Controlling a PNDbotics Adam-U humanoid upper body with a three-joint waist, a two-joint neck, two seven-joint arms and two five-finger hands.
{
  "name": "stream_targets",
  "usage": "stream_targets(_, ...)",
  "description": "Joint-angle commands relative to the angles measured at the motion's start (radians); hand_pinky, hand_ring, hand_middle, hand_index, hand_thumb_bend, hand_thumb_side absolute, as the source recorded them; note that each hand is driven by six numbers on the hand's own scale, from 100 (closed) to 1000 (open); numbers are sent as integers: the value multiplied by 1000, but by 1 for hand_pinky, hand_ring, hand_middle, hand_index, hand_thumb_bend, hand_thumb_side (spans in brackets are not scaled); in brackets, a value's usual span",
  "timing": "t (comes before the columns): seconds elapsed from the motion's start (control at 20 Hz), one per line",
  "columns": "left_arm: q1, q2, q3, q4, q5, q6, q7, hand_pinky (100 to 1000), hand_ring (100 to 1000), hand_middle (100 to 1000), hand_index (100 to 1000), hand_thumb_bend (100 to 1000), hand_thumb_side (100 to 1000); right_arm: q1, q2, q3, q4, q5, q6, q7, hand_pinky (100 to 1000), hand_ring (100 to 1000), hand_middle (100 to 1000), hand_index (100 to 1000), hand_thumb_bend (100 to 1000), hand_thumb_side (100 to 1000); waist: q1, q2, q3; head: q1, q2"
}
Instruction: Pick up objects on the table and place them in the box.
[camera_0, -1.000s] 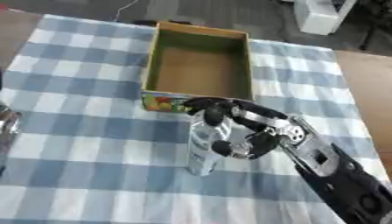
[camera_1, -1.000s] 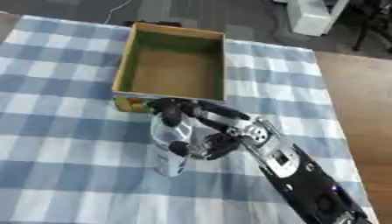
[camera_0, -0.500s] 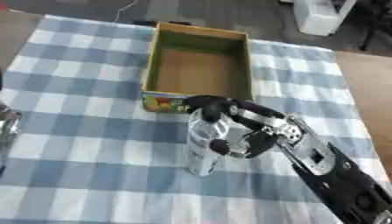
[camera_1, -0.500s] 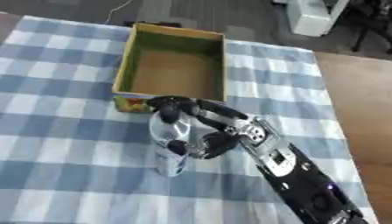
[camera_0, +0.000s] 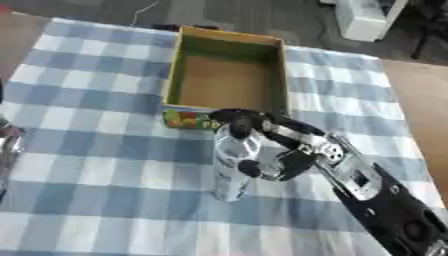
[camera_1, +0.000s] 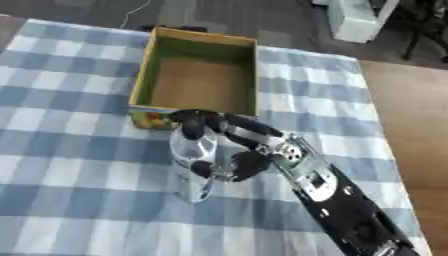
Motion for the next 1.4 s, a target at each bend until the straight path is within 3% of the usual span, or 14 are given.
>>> stream_targets(0.05, -17, 24, 2, -17, 7, -20, 16, 494, 591, 648, 735, 100, 821, 4, -13, 9, 4, 15, -244, 248, 492, 682, 971, 1000, 348, 499, 6, -12, 1, 2, -10)
stream_targets(0.1, -17, 24, 2, -17, 7, -20, 16, 494, 591, 648, 735, 100, 821, 5, -13, 7, 0, 11, -245, 248, 121, 459, 826, 937, 333, 469, 6, -12, 1, 3, -10)
stream_targets(0.15, -17, 24, 2, -17, 7, -20, 16, 494, 591, 648, 735, 100, 821, 6, -13, 4, -5, 5, -246, 248, 299, 560, 906, 990, 341, 483, 6, -12, 1, 3, -10)
stream_targets(0.2, -17, 24, 2, -17, 6, -20, 16, 494, 591, 648, 735, 100, 821, 6, -14, 2, -9, 0, -248, 248, 100, 324, 705, 856, 321, 454, 6, -12, 1, 3, -10)
stream_targets(0.3, -16, 24, 2, -17, 6, -19, 16, 494, 591, 648, 735, 100, 821, 6, -16, -3, -20, -14, -260, 248, 100, 210, 570, 765, 305, 439, 6, -12, 1, 4, -10)
stream_targets(0.35, -16, 24, 2, -17, 5, -19, 16, 494, 591, 648, 735, 100, 821, 7, -17, -6, -24, -22, -270, 248, 100, 223, 584, 775, 309, 440, 6, -12, 0, 4, -10)
stream_targets(0.4, -16, 24, 2, -17, 5, -19, 16, 494, 591, 648, 735, 100, 821, 7, -18, -10, -27, -28, -279, 248, 100, 100, 429, 613, 274, 413, 6, -12, 0, 5, -10)
stream_targets(0.6, -15, 24, 3, -17, 4, -19, 17, 494, 591, 648, 735, 100, 821, 5, -14, -45, -22, -69, -312, 247, 100, 100, 108, 241, 254, 354, 7, -11, -2, 7, -10)
stream_targets(0.7, -15, 24, 3, -17, 4, -19, 17, 494, 591, 648, 735, 100, 821, 5, -8, -63, -13, -111, -333, 239, 100, 100, 100, 172, 221, 309, 7, -11, -2, 7, -10)
stream_targets(1.0, -15, 24, 3, -17, 2, -19, 18, 494, 591, 648, 735, 100, 821, 8, 5, -87, -2, -208, -375, 217, 100, 100, 100, 128, 156, 234, 7, -11, -2, 8, -13)
stream_targets(1.4, -13, 22, 5, -17, 2, -19, 21, 496, 593, 647, 734, 100, 820, -24, 21, -152, -112, -312, -319, 204, 100, 100, 100, 109, 156, 175, 12, -16, -4, 7, -18)
